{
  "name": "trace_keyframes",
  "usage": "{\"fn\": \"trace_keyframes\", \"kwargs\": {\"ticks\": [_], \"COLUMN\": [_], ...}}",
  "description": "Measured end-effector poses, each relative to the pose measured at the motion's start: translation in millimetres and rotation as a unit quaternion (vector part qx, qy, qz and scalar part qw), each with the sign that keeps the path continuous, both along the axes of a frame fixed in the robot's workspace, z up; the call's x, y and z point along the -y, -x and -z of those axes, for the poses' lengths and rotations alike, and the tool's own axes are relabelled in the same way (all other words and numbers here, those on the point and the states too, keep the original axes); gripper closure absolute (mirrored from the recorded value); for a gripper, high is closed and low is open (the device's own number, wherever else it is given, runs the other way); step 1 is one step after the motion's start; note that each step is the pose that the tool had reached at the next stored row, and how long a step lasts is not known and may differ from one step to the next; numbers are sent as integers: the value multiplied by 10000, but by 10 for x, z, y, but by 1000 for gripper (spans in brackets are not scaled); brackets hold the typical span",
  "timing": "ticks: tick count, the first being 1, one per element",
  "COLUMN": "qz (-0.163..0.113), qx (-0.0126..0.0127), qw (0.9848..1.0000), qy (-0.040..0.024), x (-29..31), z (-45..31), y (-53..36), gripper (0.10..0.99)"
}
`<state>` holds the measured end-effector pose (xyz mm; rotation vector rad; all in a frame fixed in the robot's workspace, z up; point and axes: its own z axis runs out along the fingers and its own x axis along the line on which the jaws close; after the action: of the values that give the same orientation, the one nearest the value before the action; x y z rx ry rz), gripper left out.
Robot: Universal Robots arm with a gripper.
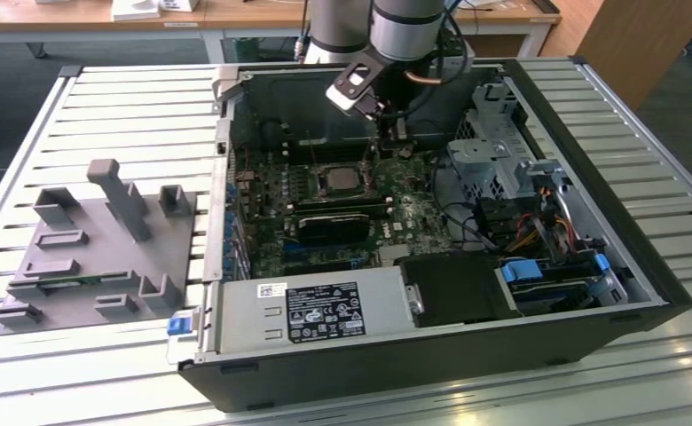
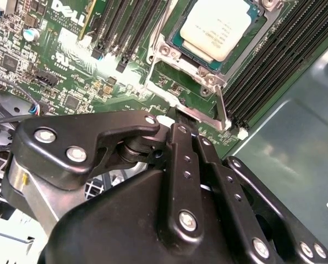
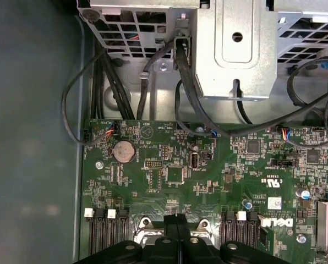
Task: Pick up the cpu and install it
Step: 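Close the cpu cover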
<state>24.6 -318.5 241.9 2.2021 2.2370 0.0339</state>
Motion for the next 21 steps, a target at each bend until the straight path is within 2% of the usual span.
{"fn": "trace_keyframes", "kwargs": {"ticks": [7, 21], "qz": [0, 0], "qx": [-2, -22], "qw": [10000, 10000], "qy": [0, 0], "x": [0, 0], "z": [6, 33], "y": [22, 72], "gripper": [980, 980]}}
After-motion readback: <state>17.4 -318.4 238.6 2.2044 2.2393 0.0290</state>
